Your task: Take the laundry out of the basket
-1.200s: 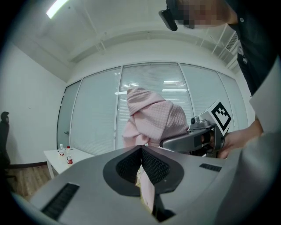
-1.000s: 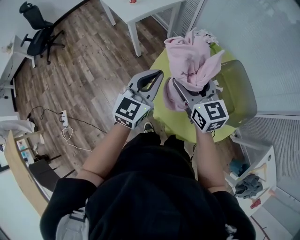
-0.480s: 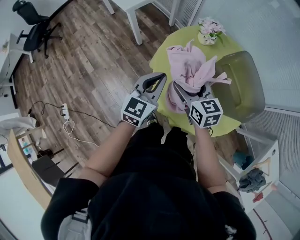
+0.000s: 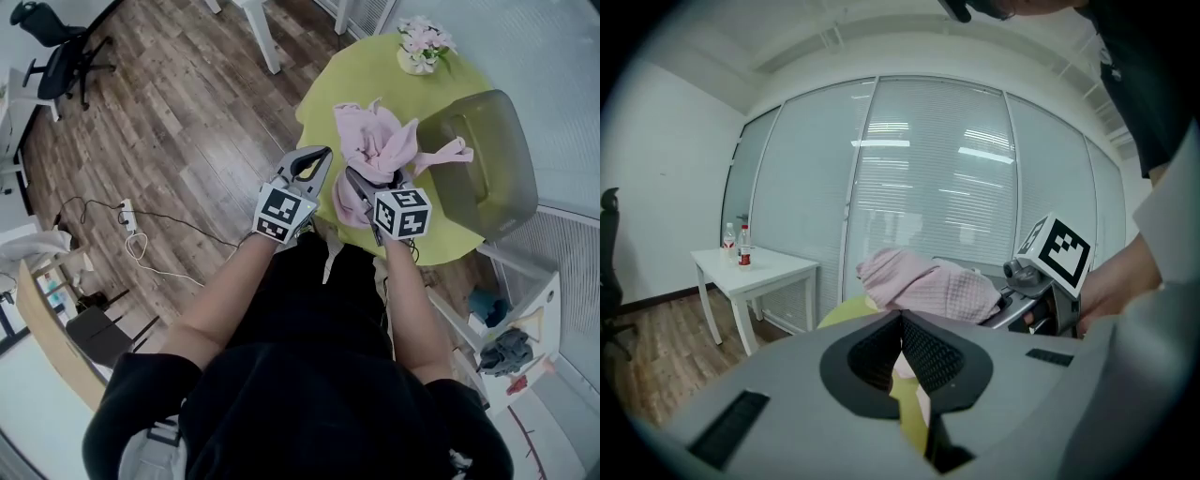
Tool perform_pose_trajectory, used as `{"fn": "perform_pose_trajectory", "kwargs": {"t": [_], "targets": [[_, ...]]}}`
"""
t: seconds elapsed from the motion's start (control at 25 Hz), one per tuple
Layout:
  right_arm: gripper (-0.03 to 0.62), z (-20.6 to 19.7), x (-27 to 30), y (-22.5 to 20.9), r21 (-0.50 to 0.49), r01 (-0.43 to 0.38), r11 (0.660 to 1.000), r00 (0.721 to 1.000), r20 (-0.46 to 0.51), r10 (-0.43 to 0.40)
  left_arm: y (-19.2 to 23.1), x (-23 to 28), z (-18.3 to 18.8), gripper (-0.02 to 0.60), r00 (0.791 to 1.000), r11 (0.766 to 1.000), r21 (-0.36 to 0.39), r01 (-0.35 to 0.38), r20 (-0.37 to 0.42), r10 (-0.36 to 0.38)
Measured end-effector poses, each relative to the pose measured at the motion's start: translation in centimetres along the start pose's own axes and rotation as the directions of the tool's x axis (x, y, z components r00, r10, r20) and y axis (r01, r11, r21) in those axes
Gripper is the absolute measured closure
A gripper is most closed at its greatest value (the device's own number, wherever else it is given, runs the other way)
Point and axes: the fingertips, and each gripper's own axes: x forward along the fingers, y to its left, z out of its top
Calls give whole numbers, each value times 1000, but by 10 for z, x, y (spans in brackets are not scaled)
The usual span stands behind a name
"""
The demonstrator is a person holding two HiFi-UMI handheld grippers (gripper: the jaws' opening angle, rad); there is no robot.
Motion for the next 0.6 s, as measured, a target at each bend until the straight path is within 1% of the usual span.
{"fn": "perform_pose_trajectory", "kwargs": {"t": [0.24, 0.6], "targets": [[227, -26, 19, -16, 35, 40, 999, 994, -105, -36, -7, 21, -39, 571, 997, 1000, -13, 18, -72, -19], [226, -55, 56, -50, 69, 93, 993, 973, -218, -76, 8, 50, -79, 571, 990, 1000, -29, 8, -144, -12]]}}
